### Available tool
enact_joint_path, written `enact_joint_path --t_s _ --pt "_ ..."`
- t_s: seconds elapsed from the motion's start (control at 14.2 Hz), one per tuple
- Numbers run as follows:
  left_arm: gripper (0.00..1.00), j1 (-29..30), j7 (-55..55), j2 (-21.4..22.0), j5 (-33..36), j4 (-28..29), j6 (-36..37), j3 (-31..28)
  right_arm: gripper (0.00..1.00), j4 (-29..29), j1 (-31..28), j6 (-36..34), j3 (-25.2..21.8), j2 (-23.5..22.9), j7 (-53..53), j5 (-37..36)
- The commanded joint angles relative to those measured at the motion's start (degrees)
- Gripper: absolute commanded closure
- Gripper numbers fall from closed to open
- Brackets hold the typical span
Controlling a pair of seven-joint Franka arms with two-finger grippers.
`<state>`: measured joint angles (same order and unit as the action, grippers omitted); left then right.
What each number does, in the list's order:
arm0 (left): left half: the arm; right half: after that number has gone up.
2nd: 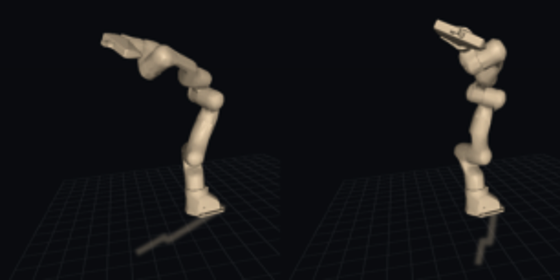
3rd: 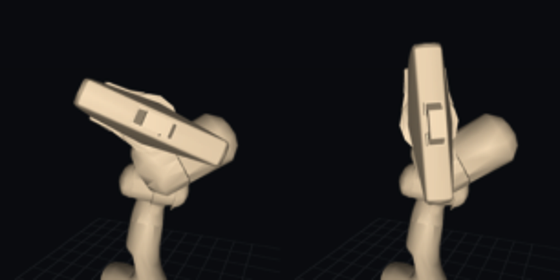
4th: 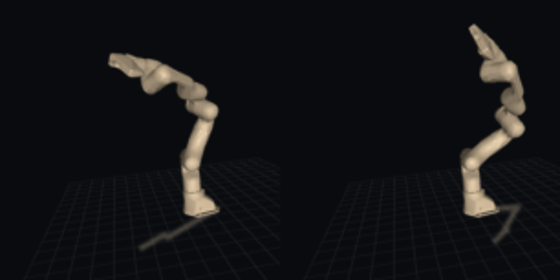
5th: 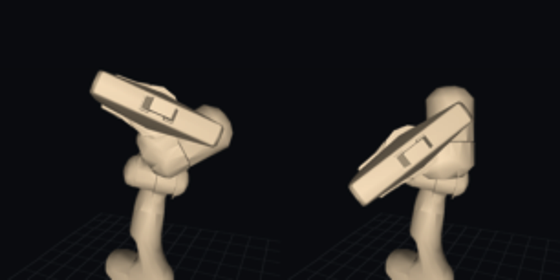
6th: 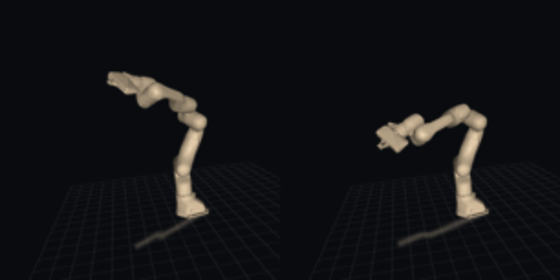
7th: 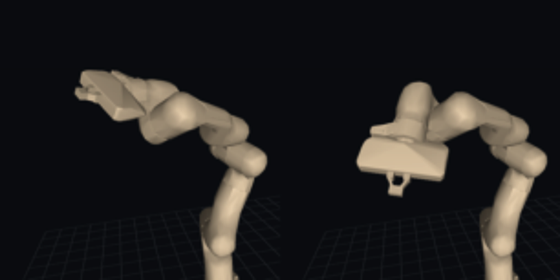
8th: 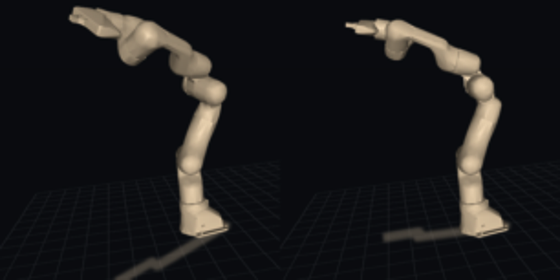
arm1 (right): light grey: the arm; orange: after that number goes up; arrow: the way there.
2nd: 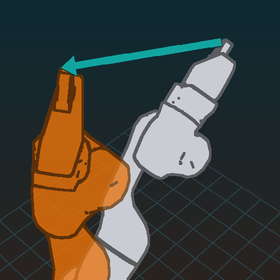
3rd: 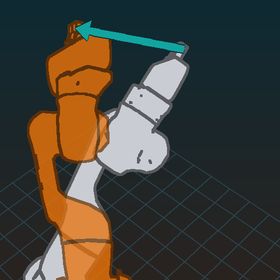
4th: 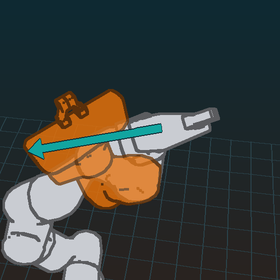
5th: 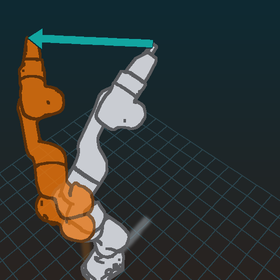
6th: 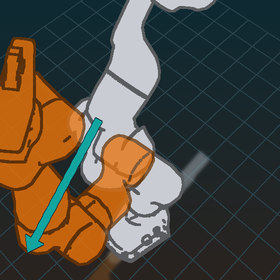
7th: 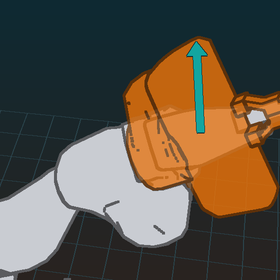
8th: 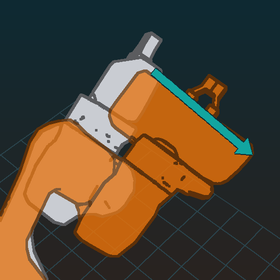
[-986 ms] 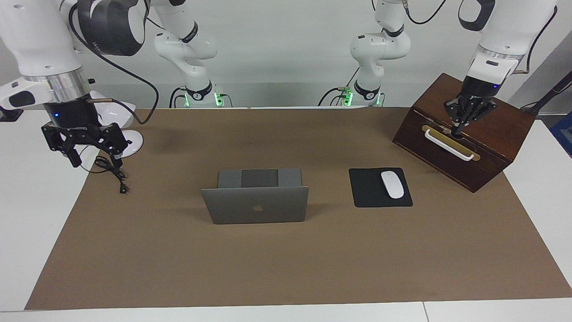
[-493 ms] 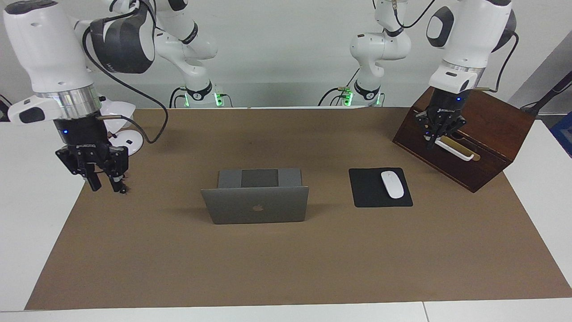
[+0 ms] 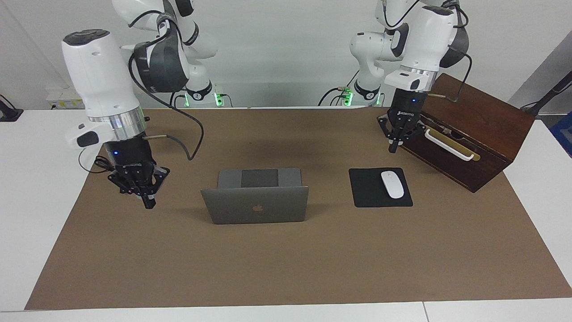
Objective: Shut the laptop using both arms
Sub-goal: 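Reach the right gripper to the laptop lid while the left gripper advances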
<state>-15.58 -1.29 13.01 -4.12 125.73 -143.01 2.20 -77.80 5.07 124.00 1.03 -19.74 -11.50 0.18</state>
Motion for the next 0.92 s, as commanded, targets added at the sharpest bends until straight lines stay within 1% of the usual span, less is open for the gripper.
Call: enact_joint_path --t_s 0.0,0.21,0.35,0.42,0.7,0.85 --pt "1.00 -4.6 0.3 2.2 -1.3 7.1 -8.1 -0.8 1.00 2.2 2.8 1.3 -0.1 -2.7 -5.0 -3.5" --pt "1.00 -9.0 0.3 1.8 -2.7 10.1 -13.0 -0.8 1.00 4.7 6.6 0.5 -0.2 -5.7 -7.9 -5.6" --pt "1.00 -11.5 0.6 1.0 -3.0 14.1 -20.3 -0.8 1.00 4.9 8.7 -0.4 -0.1 -6.8 -9.6 -5.6" --pt "1.00 -13.1 0.7 -0.4 -3.0 15.3 -23.2 -0.8 1.00 4.9 9.7 -0.8 -0.1 -7.2 -10.7 -5.6" --pt "1.00 -17.9 2.4 -9.2 -3.0 15.8 -35.9 -0.8 1.00 5.1 13.6 -2.9 0.0 -8.9 -16.3 -5.5" --pt "1.00 -19.5 2.4 -12.9 -3.0 15.7 -40.3 -0.8 1.00 5.2 13.6 -5.7 0.6 -8.8 -16.5 -4.7"
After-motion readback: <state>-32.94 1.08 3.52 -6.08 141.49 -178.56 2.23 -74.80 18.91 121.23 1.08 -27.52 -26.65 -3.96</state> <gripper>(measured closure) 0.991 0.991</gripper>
